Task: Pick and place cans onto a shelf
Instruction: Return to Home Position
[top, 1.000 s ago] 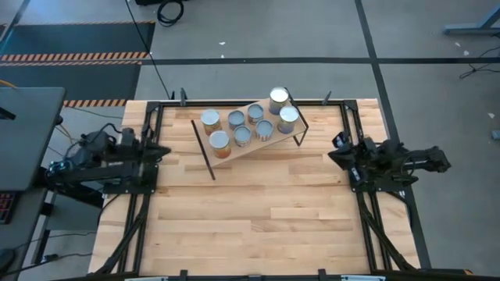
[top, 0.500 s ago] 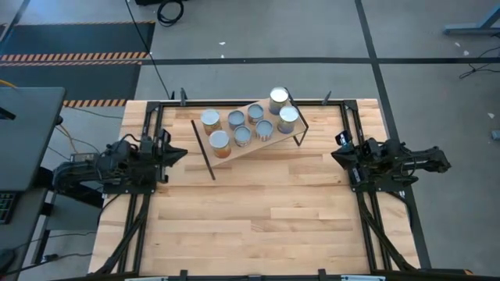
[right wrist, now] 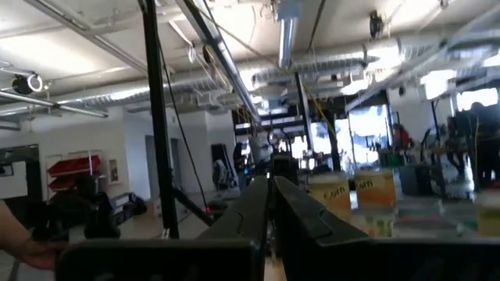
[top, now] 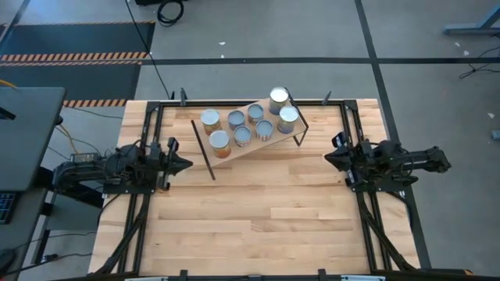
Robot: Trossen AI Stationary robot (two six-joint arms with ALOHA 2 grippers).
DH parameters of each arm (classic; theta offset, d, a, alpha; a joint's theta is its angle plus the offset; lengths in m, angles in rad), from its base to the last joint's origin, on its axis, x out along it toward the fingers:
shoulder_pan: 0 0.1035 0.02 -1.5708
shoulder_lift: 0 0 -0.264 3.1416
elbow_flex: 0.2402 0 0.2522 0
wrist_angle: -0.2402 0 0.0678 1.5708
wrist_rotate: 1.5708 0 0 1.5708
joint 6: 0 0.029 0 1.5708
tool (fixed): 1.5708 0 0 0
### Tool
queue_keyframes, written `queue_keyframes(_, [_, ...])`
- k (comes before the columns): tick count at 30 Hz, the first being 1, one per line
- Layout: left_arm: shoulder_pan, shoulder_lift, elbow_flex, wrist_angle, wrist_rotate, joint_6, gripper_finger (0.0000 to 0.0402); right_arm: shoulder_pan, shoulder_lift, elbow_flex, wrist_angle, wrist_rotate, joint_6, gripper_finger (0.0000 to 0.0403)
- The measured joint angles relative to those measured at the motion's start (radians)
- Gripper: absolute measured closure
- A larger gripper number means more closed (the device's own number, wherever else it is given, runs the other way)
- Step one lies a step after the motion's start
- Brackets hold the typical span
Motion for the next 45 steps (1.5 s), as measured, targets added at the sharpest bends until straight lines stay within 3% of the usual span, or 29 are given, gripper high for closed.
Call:
queue_keyframes(6, [0.0,0.004,0.001,0.009,-0.009,0.028,0.0379,0.0,0.002,0.0,-0.111,-0.006,0.092,0.0373])
queue_keyframes(13, [0.001,0.008,0.001,-0.158,-0.015,-0.03,0.0379,0.0,0.002,0.0,-0.111,-0.006,0.107,0.0373])
queue_keyframes(19, [0.001,0.008,0.001,-0.17,-0.024,-0.077,0.0379,0.0,0.002,0.0,-0.111,-0.005,0.104,0.0373])
queue_keyframes(32, [0.001,0.008,0.0,-0.168,-0.023,-0.077,0.0377,-0.004,0.002,0.0,0.023,0.186,0.113,0.0373])
queue_keyframes(35, [0.001,0.008,0.0,-0.174,-0.044,-0.018,0.0377,-0.004,0.002,0.0,0.012,0.224,0.099,0.0373])
queue_keyframes(45, [0.0,0.008,0.0,-0.172,-0.062,0.054,0.0377,-0.004,0.002,0.0,-0.054,0.21,0.0,0.0373])
